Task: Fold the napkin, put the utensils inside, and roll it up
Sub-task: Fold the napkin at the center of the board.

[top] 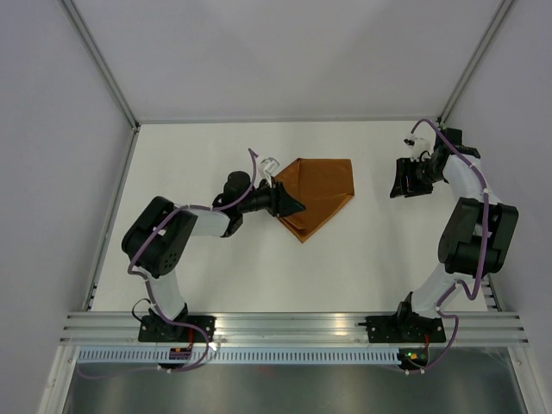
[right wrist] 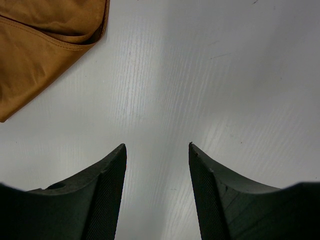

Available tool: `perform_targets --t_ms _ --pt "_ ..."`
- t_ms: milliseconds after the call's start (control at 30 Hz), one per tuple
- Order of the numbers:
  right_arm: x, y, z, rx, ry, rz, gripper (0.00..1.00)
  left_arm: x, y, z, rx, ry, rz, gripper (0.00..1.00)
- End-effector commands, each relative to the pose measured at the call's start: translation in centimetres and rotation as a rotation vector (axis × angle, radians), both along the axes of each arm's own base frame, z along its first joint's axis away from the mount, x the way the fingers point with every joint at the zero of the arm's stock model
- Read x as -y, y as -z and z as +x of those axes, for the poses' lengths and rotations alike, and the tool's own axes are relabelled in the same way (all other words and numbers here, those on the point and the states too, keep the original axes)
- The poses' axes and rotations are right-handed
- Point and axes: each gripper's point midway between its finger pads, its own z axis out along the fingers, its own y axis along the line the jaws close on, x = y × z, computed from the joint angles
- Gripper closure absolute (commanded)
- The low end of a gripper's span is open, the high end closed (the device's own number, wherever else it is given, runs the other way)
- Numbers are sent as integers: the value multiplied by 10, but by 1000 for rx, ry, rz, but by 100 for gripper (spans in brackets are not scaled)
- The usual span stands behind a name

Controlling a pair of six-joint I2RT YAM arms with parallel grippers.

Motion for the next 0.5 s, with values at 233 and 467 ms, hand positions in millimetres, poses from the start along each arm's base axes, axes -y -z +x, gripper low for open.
perform_targets --t_ms 233,467 --pt "-2 -27 4 76 -29 5 41 4 -58 6 125 -24 -107 42" --pt "-5 -27 2 79 -34 16 41 1 -79 9 133 -58 -129 41"
